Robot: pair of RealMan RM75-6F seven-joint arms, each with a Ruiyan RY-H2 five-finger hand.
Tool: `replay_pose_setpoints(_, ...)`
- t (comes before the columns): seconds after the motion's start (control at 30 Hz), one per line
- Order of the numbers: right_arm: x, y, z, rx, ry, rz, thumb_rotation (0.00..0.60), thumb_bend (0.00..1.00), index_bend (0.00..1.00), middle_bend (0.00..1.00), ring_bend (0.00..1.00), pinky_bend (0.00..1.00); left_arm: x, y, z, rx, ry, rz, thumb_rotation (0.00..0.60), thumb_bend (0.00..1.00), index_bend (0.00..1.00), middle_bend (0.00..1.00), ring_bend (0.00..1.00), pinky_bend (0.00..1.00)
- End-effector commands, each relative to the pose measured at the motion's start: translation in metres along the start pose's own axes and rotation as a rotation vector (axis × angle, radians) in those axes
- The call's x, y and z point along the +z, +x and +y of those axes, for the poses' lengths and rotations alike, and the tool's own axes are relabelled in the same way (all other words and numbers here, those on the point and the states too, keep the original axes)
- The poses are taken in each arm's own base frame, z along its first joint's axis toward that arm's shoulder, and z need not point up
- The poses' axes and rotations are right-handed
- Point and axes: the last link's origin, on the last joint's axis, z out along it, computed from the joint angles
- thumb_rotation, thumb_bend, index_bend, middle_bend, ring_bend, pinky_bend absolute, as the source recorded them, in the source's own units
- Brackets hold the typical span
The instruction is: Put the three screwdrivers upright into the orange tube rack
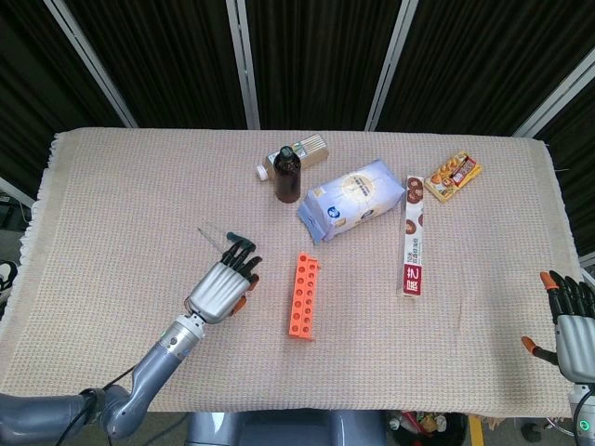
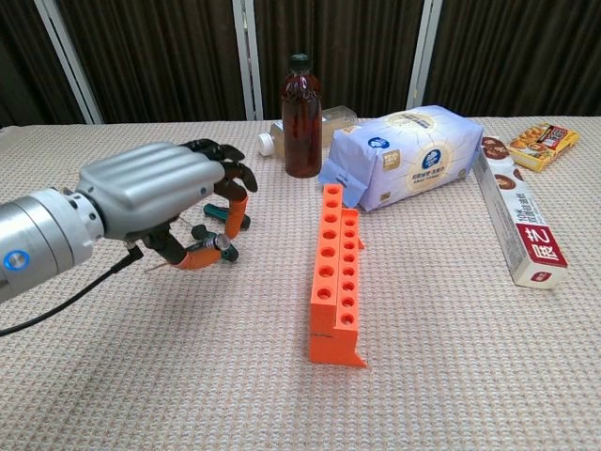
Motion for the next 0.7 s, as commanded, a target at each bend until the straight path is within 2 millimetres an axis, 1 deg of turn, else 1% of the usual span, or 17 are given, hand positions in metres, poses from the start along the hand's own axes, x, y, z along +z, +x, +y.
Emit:
replay_pose_setpoints(0.03,0.000,-0.001,0.001,0.000,-0.001,-0.003,0.600,0.00,0.00,0.05,0.00,0.03,-0.011,0.038,-0.007,-0.271,0.012,0.086,0.600,0.58,0.83,0.17,0.02,0.01)
replay_pose_setpoints(0.2,0.001,-0.001,0.000,0.001,0.002,-0.003,0.600,0.00,0.00,0.05,0.00,0.03,-0.017,0.057,-0.007,-0.505,-0.015,0.084,0.600,0.58,0.82,0.18,0.03,0.01)
replay_pose_setpoints(0.37,0.001,-0.002,-0.001,0.005,0.000,-0.005,0.600,0.00,0.00,0.05,0.00,0.03,-0.016,0.070,-0.004,-0.708,-0.046,0.062,0.600,0.58,0.82,0.18,0.03,0.01)
replay_pose_setpoints(0.57,0.000,-0.002,0.001,0.005,-0.006,-0.002,0.600,0.00,0.00,0.05,0.00,0.03,-0.012,0.081,0.004,-0.844,-0.085,0.062,0.600,0.58,0.82,0.18,0.02,0.01)
replay_pose_setpoints(0.7,0.000,-0.002,0.002,0.007,-0.008,-0.002,0.600,0.00,0.00,0.05,0.00,0.03,-0.009,0.089,0.011,-0.880,-0.120,0.068,0.600,0.58,0.82,0.17,0.01,0.01)
